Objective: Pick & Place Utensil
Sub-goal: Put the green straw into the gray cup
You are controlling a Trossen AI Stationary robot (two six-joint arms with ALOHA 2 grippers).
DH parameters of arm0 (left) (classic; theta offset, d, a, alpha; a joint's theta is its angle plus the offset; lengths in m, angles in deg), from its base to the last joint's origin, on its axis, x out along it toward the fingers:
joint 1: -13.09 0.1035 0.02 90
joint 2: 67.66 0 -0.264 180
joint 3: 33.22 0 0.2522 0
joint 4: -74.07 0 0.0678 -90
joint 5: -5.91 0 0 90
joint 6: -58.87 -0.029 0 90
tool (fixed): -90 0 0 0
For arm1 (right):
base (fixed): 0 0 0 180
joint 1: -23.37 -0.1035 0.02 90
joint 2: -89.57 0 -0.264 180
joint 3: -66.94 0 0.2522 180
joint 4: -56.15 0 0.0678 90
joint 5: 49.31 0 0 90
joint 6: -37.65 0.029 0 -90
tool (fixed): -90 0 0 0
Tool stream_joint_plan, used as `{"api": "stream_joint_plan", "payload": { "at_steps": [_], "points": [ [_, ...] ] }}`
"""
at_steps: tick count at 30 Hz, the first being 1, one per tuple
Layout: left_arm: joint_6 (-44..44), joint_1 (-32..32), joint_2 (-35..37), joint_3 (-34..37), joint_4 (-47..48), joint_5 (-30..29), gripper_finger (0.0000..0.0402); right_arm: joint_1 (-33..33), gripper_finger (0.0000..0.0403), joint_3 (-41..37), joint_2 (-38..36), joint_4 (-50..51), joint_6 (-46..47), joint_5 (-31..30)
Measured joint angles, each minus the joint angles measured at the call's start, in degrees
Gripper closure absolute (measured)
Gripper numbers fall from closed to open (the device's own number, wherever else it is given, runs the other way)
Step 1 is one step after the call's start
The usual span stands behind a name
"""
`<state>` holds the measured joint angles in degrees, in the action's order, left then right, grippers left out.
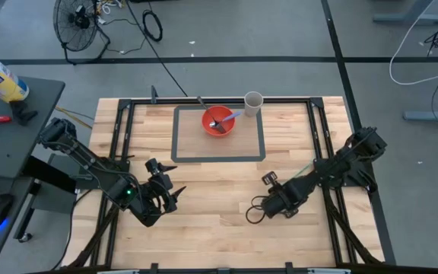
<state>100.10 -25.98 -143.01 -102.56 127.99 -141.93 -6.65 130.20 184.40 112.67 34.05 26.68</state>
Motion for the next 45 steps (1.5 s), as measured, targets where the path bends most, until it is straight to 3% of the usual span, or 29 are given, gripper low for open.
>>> {"api": "stream_joint_plan", "payload": {
  "at_steps": [10,23,34,40,45],
  "points": [
    [0.0,-0.02,0.0,0.0,0.02,0.01,0.0039,4.86,0.038,-0.03,0.62,-4.87,0.1,4.97],
    [-0.01,-0.02,0.0,0.0,0.07,0.5,0.0039,8.76,0.033,-0.07,0.9,-6.27,-0.38,7.76],
    [-0.03,-0.16,0.0,0.0,0.97,0.49,0.0039,10.37,0.0395,0.4,1.14,-9.65,-1.41,7.19],
    [0.39,-2.06,0.0,0.0,3.57,0.45,0.0039,10.57,0.0396,6.92,0.96,-4.68,-0.46,7.94],
    [0.49,-2.93,0.0,0.0,5.06,-0.17,0.0039,11.76,0.0394,13.46,0.28,-0.68,-0.68,5.0]
  ]
}}
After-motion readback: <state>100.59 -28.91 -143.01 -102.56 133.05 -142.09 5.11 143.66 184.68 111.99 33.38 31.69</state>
